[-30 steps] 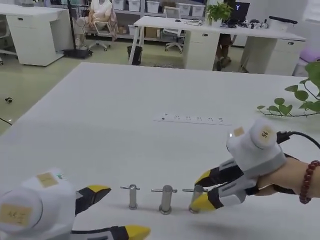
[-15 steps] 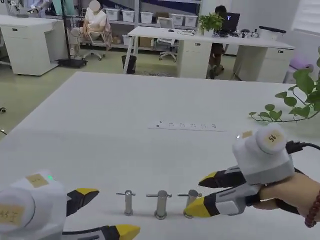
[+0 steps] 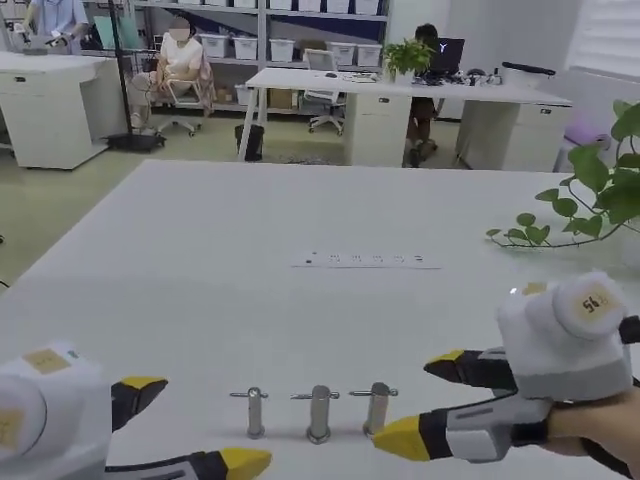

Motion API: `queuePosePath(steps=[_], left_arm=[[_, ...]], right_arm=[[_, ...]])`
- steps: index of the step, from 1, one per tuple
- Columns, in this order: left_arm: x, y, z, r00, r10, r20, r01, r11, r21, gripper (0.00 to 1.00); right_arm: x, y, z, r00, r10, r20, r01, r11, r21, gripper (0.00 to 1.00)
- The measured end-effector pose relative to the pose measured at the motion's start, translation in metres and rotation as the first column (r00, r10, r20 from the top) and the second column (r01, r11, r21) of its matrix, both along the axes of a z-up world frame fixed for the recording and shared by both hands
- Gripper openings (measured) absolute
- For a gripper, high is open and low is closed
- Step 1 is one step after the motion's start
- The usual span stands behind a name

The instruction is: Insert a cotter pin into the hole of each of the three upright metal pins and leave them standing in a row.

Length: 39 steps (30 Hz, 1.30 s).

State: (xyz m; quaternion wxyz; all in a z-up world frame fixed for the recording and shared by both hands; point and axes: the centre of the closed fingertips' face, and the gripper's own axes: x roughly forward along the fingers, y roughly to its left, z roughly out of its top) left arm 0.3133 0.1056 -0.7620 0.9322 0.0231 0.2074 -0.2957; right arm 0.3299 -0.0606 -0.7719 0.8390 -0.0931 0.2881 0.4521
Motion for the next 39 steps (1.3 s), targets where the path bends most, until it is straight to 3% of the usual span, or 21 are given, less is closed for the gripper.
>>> queuePosePath(steps=[6, 9, 12, 13, 15, 18, 20, 28, 36, 39], left_arm=[[-0.007, 0.003, 0.007, 1.0, 0.019, 0.018, -0.019, 1.0, -0.005, 0.88], [-0.008, 0.007, 0.007, 0.999, 0.034, 0.021, -0.034, 0.999, 0.003, 0.92], [-0.008, 0.011, 0.007, 0.998, 0.052, 0.027, -0.052, 0.999, 0.007, 0.98], [-0.008, 0.012, 0.008, 0.998, 0.057, 0.026, -0.057, 0.998, 0.005, 0.99], [-0.01, 0.013, 0.01, 0.997, 0.066, 0.027, -0.066, 0.998, -0.002, 0.99], [-0.012, 0.015, 0.011, 0.997, 0.07, 0.03, -0.069, 0.998, -0.01, 0.99], [-0.013, 0.016, 0.011, 0.997, 0.074, 0.034, -0.074, 0.997, -0.006, 0.99], [-0.018, 0.023, 0.009, 0.995, 0.089, 0.038, -0.09, 0.996, 0.016, 0.99], [-0.018, 0.025, 0.01, 0.994, 0.099, 0.044, -0.099, 0.995, 0.007, 0.97], [-0.018, 0.025, 0.011, 0.994, 0.102, 0.047, -0.102, 0.995, -0.001, 0.96]], right_arm=[[-0.012, -0.006, -0.004, 0.999, -0.052, 0.003, 0.052, 0.999, 0.011, 0.85], [-0.014, -0.007, 0.0, 0.995, -0.095, 0.007, 0.095, 0.994, 0.046, 0.92], [-0.016, -0.009, -0.001, 0.993, -0.118, 0.008, 0.118, 0.992, 0.042, 0.94], [-0.016, -0.011, -0.002, 0.991, -0.128, 0.028, 0.127, 0.992, 0.024, 0.95], [-0.018, -0.011, -0.003, 0.99, -0.138, 0.033, 0.138, 0.99, 0.019, 0.97], [-0.022, -0.007, -0.003, 0.987, -0.16, 0.004, 0.159, 0.985, 0.063, 0.99], [-0.023, -0.008, -0.005, 0.985, -0.171, -0.002, 0.17, 0.983, 0.063, 0.99], [-0.029, -0.008, -0.009, 0.974, -0.225, -0.003, 0.224, 0.971, 0.083, 0.99], [-0.031, -0.01, -0.005, 0.965, -0.262, -0.001, 0.26, 0.959, 0.114, 1.0], [-0.031, -0.014, -0.008, 0.961, -0.276, 0.005, 0.274, 0.956, 0.101, 1.0]])
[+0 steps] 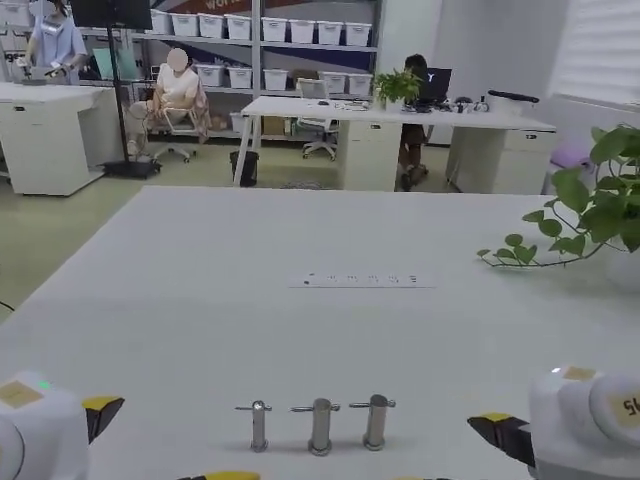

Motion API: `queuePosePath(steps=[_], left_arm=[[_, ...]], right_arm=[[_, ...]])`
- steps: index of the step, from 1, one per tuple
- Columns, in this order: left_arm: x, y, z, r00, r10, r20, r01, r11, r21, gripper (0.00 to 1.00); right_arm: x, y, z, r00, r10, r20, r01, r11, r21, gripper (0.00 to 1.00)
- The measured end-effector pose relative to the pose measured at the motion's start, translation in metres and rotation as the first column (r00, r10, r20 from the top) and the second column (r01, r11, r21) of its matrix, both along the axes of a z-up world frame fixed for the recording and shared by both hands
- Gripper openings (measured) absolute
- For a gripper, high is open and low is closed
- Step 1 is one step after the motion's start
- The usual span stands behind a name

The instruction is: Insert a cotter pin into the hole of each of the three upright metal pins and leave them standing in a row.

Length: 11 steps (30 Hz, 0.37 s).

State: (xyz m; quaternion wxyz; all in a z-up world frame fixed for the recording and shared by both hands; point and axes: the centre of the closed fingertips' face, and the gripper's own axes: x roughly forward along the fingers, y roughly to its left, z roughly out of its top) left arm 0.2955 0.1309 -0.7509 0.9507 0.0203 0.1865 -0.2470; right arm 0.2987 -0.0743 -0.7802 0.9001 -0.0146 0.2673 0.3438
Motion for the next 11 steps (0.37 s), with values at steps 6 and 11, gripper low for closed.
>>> queuePosePath(steps=[6, 11], left_arm=[[0.0005, -0.0013, -0.0012, 1.0, -0.004, -0.005, 0.004, 1.0, 0.005, 0.96], [0.0, -0.0019, -0.0024, 1.0, -0.005, -0.007, 0.005, 1.0, 0.012, 0.95]], right_arm=[[-0.0026, -0.0013, -0.0003, 1.0, -0.02, -0.01, 0.02, 0.999, 0.029, 1.0], [-0.0032, -0.0023, 0.0012, 1.0, -0.023, -0.011, 0.023, 0.999, 0.037, 0.99]])
